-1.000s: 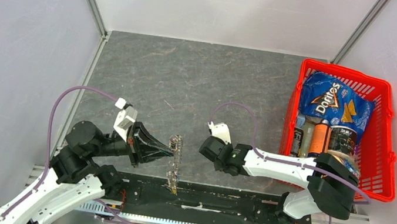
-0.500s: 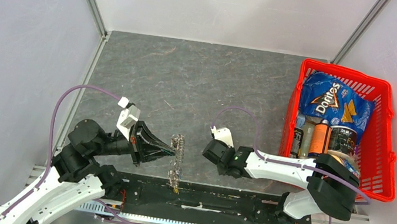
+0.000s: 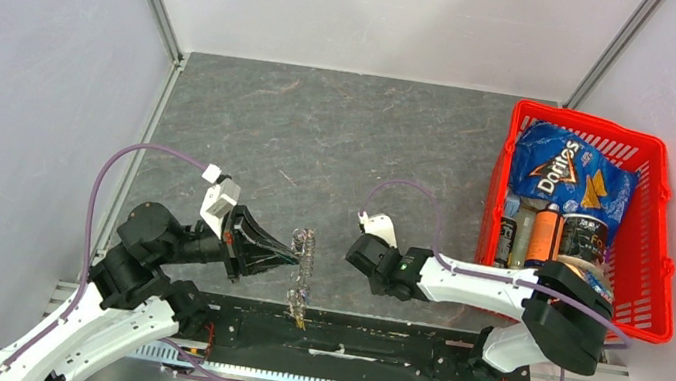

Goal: Put the keys on the keyring

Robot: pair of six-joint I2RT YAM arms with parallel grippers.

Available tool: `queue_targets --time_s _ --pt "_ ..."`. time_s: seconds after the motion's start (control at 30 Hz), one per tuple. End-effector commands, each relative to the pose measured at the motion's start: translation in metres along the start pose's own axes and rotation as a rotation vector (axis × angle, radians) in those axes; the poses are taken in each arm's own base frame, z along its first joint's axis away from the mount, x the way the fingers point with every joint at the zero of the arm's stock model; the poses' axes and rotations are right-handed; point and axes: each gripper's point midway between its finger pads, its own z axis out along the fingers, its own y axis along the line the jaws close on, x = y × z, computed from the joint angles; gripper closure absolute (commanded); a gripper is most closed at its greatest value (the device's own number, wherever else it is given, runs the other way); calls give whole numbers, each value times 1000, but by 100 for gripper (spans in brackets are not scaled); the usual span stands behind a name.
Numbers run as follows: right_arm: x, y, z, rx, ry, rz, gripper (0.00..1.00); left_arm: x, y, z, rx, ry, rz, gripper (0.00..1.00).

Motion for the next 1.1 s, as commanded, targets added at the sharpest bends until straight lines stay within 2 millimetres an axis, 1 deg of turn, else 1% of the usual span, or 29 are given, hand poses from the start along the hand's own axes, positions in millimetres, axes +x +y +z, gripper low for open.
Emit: queue_targets --time_s 0.0,0.1,0.2,0.3,0.43,0.5,0.57,0.67,0.83,1.07 --pt "-10 7 2 -24 -19 8 79 -18 -3 2 9 -63 77 98" --pt "-10 7 2 -30 -15 8 91 -17 -3 1 9 -60 77 98" --pt "-10 8 1 -39 -12 9 100 -17 -3 1 8 -60 77 98" --pt "-11 7 -4 -47 -16 11 100 -18 -4 1 11 -62 77 98" --pt "-18 13 -23 -124 -42 12 100 -20 -6 0 18 -65 77 98" --pt "-24 16 -38 -184 -68 1 100 -21 -8 0 24 -67 79 98" --pt "-31 21 -58 -262 -101 -5 100 -22 -9 0 29 -68 80 98" --pt "-42 34 -95 -417 -154 -23 100 -23 -11 0 39 -70 80 98" --pt "-54 45 -151 -607 -228 -91 100 -24 -14 2 62 -72 77 98" --pt "-67 66 -214 -858 -308 -194 100 -29 -18 4 84 -80 88 98"
